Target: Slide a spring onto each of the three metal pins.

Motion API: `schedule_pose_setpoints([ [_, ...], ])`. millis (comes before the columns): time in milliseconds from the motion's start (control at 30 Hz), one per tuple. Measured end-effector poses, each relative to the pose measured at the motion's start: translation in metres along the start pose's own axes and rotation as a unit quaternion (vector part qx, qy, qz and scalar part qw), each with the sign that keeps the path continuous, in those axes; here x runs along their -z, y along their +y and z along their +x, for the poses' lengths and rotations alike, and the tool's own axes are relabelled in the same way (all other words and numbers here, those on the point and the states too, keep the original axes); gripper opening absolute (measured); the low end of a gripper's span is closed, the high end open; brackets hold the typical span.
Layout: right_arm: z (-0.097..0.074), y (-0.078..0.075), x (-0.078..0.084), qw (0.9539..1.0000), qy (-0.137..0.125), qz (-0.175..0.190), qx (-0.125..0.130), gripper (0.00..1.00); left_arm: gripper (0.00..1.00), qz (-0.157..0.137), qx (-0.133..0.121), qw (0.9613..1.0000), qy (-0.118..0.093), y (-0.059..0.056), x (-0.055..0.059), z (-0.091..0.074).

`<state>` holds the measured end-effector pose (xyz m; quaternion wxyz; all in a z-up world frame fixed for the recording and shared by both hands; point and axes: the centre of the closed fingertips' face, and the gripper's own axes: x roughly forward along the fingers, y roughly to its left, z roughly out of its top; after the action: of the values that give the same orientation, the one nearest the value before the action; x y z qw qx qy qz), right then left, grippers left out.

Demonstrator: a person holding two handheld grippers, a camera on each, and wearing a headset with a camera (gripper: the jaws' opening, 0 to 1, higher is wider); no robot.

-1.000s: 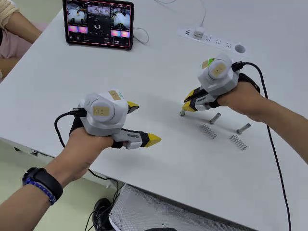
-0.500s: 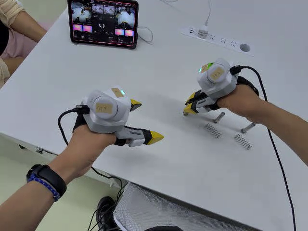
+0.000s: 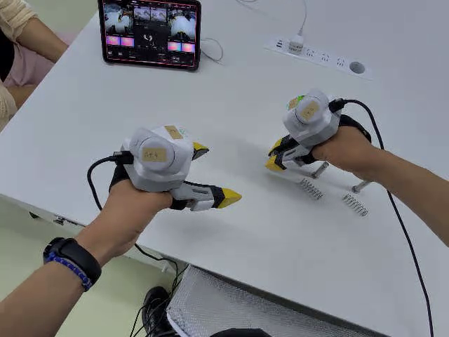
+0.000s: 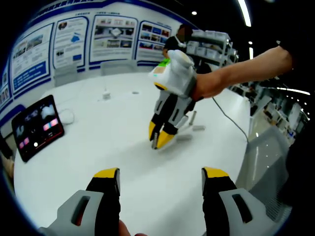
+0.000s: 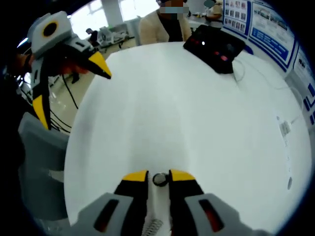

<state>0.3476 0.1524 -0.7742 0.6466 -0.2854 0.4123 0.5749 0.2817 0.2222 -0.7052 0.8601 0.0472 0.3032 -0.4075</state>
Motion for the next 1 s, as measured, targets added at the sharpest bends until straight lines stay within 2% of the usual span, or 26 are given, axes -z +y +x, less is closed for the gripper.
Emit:
schedule_pose_setpoints([
  [100, -0.004, 0.0, 0.001, 1.0, -0.003, 0.002, 0.007, 0.25, 0.69, 0.0, 0.001, 1.0, 0.0, 0.0, -0.001, 0.001],
  [167, -0.007, -0.001, 0.0, 0.9999, -0.006, 0.002, 0.014, 0.25, 0.69, 0.002, 0.003, 1.0, -0.001, -0.001, -0.002, 0.002],
  [233, -0.01, -0.003, -0.001, 0.9996, -0.013, 0.013, 0.019, 0.26, 0.69, 0.005, 0.004, 1.0, -0.002, -0.002, -0.004, 0.002],
  [333, -0.013, -0.004, -0.004, 0.9979, -0.035, 0.048, 0.026, 0.3, 0.69, 0.01, 0.008, 0.9999, -0.001, -0.004, -0.005, 0.002],
  [400, -0.014, -0.009, -0.001, 0.9974, -0.038, 0.053, 0.031, 0.35, 0.69, 0.011, 0.009, 0.9999, -0.001, -0.004, -0.006, 0.002],
  [600, -0.021, -0.008, 0.004, 0.9961, -0.045, 0.064, 0.041, 0.42, 0.69, 0.018, 0.01, 0.9998, -0.004, -0.004, -0.013, 0.0],
  [1000, -0.033, 0.001, 0.006, 0.9921, -0.074, 0.09, 0.045, 0.46, 0.69, 0.018, 0.009, 0.9997, -0.01, -0.008, -0.017, -0.005],
])
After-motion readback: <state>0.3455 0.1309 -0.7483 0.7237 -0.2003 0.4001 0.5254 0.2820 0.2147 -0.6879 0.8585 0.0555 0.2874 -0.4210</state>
